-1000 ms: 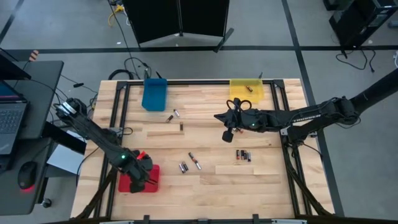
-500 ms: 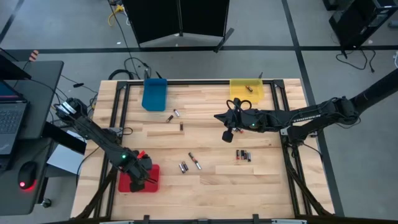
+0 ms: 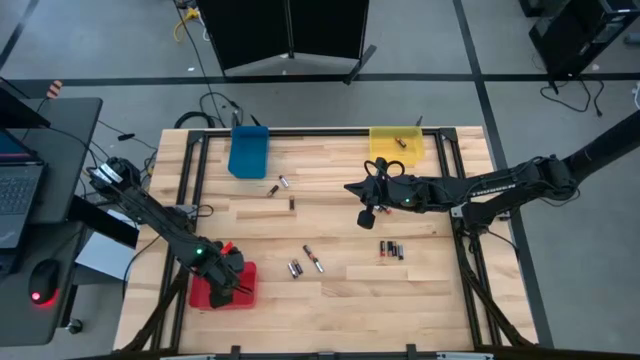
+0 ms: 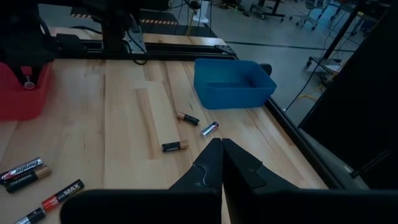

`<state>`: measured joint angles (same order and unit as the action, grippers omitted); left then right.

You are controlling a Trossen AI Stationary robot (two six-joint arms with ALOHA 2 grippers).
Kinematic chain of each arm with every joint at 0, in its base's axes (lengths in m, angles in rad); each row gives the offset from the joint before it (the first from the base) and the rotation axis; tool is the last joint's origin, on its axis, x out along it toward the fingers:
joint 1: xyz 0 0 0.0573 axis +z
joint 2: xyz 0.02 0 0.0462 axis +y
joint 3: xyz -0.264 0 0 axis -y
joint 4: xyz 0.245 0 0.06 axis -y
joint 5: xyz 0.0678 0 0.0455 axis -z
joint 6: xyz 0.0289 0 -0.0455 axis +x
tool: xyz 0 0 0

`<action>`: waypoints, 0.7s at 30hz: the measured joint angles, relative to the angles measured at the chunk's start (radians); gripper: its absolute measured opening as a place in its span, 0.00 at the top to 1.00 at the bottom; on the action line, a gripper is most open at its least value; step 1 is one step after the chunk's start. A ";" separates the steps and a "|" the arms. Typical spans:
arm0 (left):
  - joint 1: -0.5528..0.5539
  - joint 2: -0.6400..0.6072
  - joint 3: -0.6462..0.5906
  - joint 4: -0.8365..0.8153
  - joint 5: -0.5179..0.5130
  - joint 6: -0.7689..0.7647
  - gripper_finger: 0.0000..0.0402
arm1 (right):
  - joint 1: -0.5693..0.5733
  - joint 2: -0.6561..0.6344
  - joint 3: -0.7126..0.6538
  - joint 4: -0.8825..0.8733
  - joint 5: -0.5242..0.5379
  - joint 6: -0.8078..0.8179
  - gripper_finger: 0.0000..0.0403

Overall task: Sort batteries
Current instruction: Put the silver battery into the red bin, then put the black battery into the blue bin

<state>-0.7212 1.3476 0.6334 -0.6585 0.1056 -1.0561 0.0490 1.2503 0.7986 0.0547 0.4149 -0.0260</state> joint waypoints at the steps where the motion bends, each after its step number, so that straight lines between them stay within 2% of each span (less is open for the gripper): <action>1: 0.000 0.000 0.000 0.003 0.002 0.000 0.77 | 0.000 0.000 0.000 0.000 0.000 0.000 0.97; 5: 0.000 0.001 0.011 0.007 0.026 0.001 0.72 | 0.000 0.000 0.000 0.000 0.000 -0.001 0.97; 13: 0.000 0.001 0.086 -0.082 0.011 0.009 0.70 | 0.000 0.000 0.000 -0.001 0.000 -0.003 0.97; 18: 0.000 0.001 0.182 -0.192 0.011 0.056 0.72 | 0.003 0.000 0.000 -0.010 0.001 -0.003 0.97; 21: 0.000 0.000 0.251 -0.272 -0.031 0.099 0.76 | 0.019 0.000 0.000 -0.015 0.001 -0.001 0.97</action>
<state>-0.7212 1.3472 0.8849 -0.9301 0.0741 -0.9573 0.0676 1.2502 0.7986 0.0396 0.4160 -0.0265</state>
